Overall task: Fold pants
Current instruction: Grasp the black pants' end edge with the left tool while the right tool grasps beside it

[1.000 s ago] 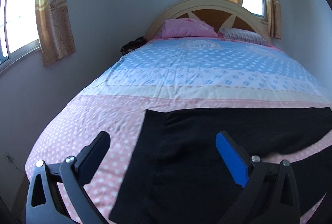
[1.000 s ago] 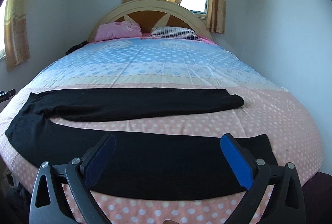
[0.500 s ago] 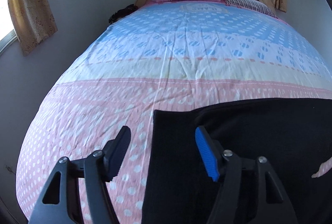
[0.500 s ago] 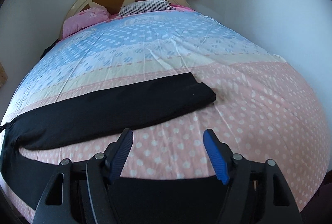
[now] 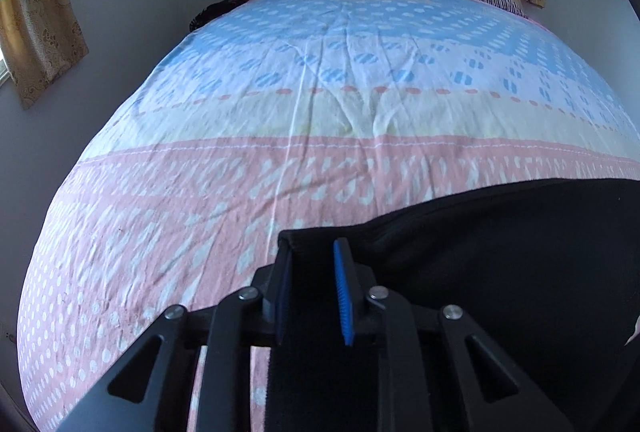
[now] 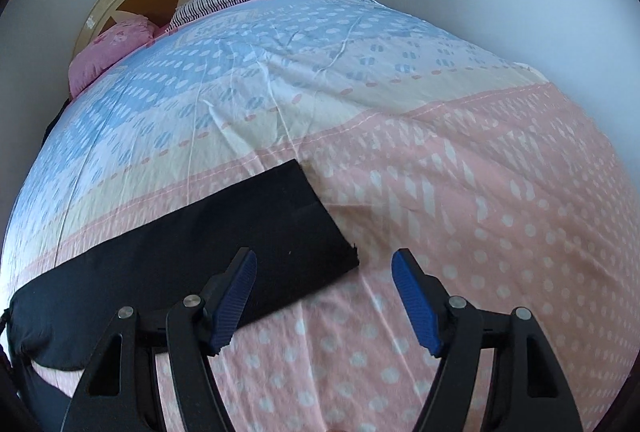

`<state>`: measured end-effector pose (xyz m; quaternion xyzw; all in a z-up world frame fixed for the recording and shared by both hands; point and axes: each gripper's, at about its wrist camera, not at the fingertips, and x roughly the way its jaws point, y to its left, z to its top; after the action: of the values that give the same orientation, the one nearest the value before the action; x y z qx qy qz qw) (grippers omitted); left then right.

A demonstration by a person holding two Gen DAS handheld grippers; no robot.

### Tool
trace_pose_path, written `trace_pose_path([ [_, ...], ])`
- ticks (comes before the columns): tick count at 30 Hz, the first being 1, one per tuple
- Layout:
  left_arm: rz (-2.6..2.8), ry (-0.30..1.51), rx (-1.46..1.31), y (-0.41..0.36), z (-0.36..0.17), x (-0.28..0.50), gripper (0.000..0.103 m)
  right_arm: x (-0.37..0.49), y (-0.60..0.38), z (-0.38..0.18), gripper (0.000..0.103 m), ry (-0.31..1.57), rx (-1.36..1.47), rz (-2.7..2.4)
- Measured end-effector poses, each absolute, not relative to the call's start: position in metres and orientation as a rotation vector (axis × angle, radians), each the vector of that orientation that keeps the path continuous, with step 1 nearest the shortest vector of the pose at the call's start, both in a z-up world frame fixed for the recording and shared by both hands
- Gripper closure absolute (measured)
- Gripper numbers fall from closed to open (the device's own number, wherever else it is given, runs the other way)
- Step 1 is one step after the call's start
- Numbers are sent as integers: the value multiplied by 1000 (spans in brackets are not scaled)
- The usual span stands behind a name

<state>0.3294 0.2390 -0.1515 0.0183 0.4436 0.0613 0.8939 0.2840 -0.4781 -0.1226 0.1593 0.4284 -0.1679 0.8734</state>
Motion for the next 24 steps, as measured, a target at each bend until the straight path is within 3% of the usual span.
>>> trace_pose_path([
  [19, 96, 924, -29, 248, -154, 332, 81, 384, -486, -159, 34, 996, 289, -274],
  [20, 102, 926, -15, 246, -154, 333, 81, 385, -485, -160, 38, 995, 282, -277],
  [21, 107, 926, -3, 244, -154, 334, 81, 386, -484, -160, 57, 994, 276, -273],
  [23, 108, 923, 16, 242, -155, 334, 81, 386, -479, -158, 79, 983, 273, -237],
  [24, 108, 924, 18, 242, -155, 335, 83, 385, -476, -156, 83, 981, 255, -239],
])
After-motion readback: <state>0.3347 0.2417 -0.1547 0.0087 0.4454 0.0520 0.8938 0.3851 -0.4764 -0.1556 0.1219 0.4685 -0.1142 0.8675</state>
